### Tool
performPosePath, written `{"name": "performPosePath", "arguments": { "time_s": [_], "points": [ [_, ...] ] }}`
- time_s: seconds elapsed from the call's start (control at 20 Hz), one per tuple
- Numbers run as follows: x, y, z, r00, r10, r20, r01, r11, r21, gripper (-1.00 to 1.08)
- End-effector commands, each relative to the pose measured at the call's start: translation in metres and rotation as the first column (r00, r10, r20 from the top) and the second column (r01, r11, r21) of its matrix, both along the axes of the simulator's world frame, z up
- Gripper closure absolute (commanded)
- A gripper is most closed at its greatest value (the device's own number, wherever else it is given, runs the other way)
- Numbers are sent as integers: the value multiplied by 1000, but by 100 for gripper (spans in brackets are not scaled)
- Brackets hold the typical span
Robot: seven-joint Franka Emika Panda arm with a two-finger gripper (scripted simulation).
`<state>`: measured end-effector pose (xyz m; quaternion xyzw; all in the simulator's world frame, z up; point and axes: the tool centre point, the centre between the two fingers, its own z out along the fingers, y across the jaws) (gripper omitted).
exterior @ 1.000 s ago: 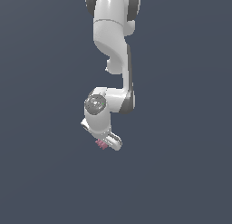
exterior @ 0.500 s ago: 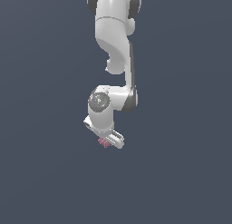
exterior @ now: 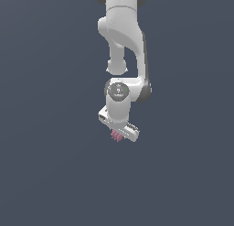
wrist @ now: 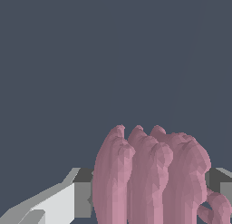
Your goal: Pick up the object and move it to a goal position.
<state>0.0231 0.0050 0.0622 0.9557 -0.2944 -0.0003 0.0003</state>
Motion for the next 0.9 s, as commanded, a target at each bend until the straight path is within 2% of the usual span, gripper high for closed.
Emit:
{"name": "performPosePath", "arguments": {
  "time_s": [0.0, 0.5, 0.85],
  "points": [
    [-13, 24, 7, 1000, 2, 1, -2, 1000, 0, 108],
    [-60, 114, 34, 1000, 2, 1, -2, 1000, 1, 108],
    [-77, 151, 46, 1000, 2, 1, -2, 1000, 0, 108]
  ]
}}
